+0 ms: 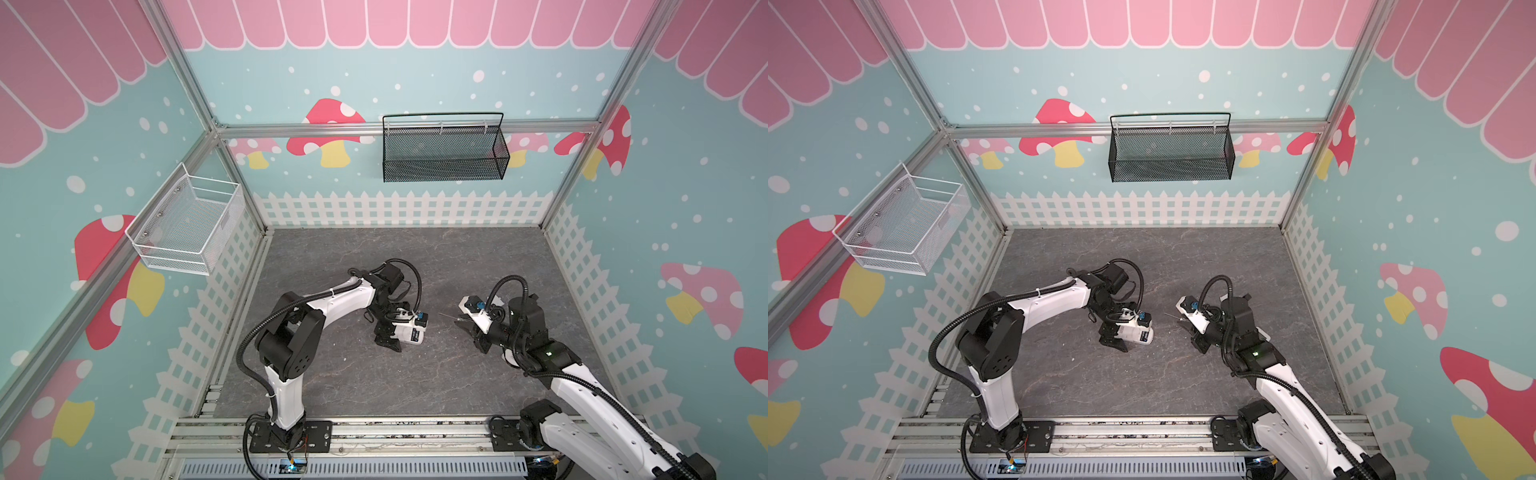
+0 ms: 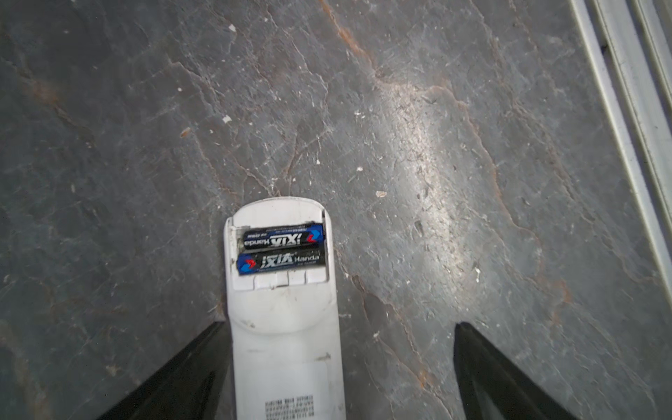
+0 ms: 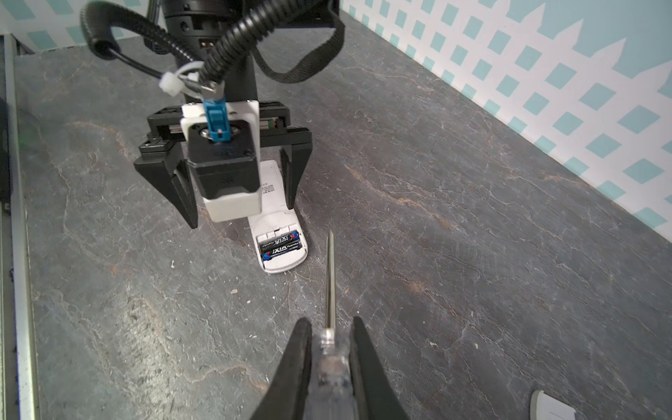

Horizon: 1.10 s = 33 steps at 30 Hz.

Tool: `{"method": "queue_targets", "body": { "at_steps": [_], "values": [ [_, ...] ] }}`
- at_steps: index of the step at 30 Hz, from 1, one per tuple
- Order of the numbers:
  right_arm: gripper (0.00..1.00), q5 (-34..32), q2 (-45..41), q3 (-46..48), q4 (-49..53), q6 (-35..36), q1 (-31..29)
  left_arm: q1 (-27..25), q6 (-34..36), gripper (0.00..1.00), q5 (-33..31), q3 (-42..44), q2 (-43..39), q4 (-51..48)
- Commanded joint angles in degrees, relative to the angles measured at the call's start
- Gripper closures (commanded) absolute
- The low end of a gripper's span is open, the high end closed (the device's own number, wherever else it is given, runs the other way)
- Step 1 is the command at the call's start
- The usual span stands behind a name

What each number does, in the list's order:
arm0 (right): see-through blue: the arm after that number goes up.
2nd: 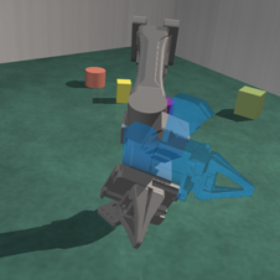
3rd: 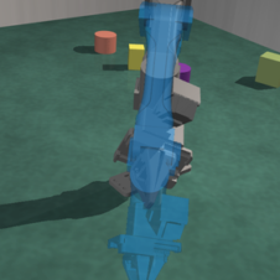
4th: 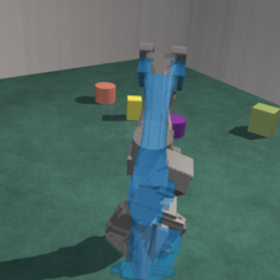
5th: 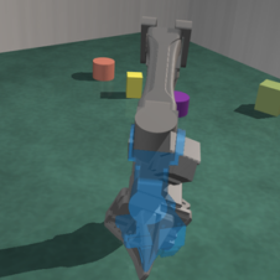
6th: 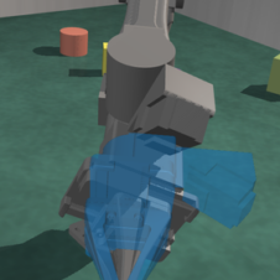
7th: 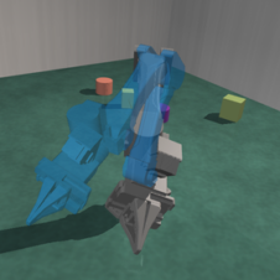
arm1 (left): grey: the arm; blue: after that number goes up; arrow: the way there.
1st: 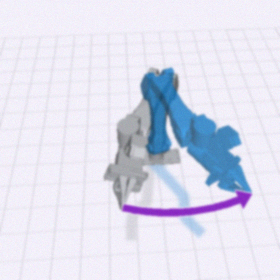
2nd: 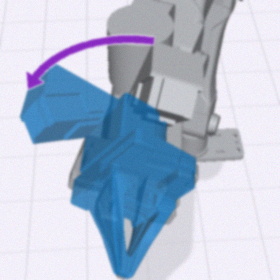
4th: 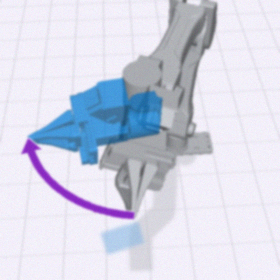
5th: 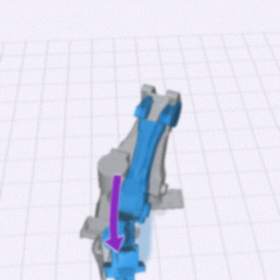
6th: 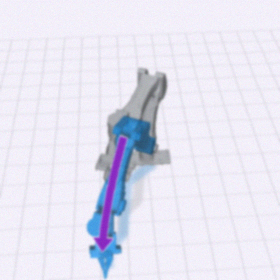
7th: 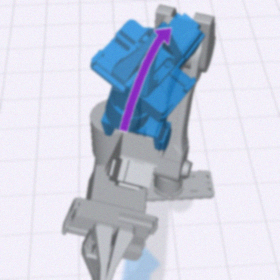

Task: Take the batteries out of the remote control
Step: 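Grasp the remote's end with the left gripper while the right aims the screwdriver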

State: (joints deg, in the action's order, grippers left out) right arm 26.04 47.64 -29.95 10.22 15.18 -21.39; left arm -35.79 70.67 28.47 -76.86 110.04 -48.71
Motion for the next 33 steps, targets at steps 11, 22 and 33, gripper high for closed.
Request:
{"method": "queue_targets", "body": {
  "at_steps": [11,22,33],
  "values": [
    [1.0,2.9,4.5,2.9,-2.0,6.3,-3.6,-1.2,-2.0,0.15,-6.6,-0.3,3.0,8.4],
    [1.0,2.1,14.8,0.6,-6.4,6.6,-8.7,-0.5,-2.7,0.26,-10.8,4.9,-0.2,8.0],
    [1.0,2.1,19.8,-0.8,-8.3,9.0,-9.2,-0.6,-4.7,0.48,-12.0,7.1,-0.8,8.7]
  ]
}}
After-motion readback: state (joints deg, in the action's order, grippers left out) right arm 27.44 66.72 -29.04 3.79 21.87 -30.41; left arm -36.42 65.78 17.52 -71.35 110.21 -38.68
